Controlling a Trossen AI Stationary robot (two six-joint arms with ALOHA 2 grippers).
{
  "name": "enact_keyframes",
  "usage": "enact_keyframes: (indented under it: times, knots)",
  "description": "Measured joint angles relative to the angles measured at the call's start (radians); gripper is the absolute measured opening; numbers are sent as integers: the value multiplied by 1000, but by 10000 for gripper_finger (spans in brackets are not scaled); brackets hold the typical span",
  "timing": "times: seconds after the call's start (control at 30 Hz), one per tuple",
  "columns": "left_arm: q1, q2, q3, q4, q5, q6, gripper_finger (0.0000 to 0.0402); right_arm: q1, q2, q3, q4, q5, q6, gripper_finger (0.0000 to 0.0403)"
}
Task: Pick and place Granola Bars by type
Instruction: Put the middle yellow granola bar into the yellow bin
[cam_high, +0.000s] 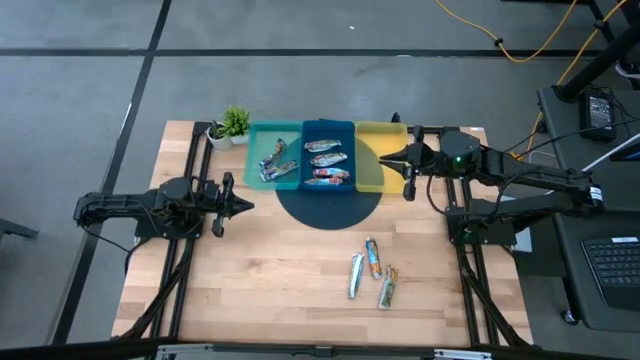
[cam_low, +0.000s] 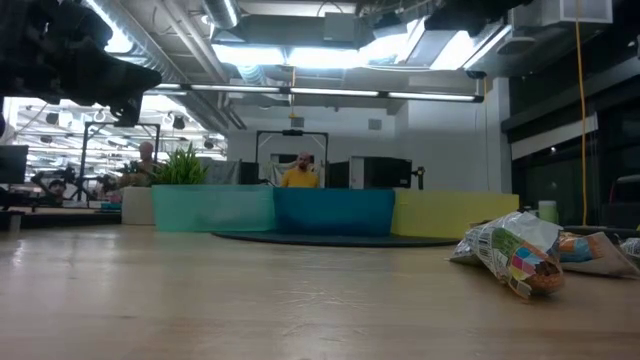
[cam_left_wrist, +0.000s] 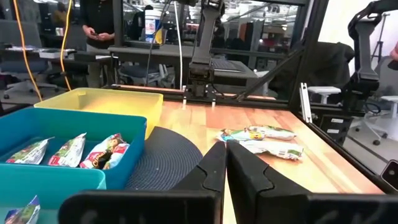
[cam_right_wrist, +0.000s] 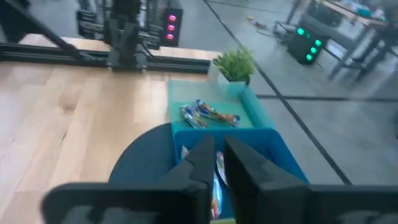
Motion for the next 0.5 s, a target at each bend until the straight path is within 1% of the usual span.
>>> enact_keyframes:
  times: [0.07, 0.13, 0.2, 0.3, 0.4, 0.5]
  knots:
    - [0, 0, 0, 0, 0, 0, 7, 0, 18, 27, 0, -27, -20, 60]
    - [0, 0, 0, 0, 0, 0, 5, 4, 46, 73, -7, -43, -22, 94]
    - [0, 0, 0, 0, 0, 0, 4, 12, 87, 142, -25, -55, -10, 129]
    - [0, 0, 0, 0, 1, 0, 5, 37, 166, 274, -113, -57, -11, 175]
    - [0, 0, 0, 0, 1, 0, 8, 74, 262, 401, -238, -56, -12, 203]
    - [0, 0, 0, 0, 1, 0, 7, 102, 355, 472, -361, -56, 47, 212]
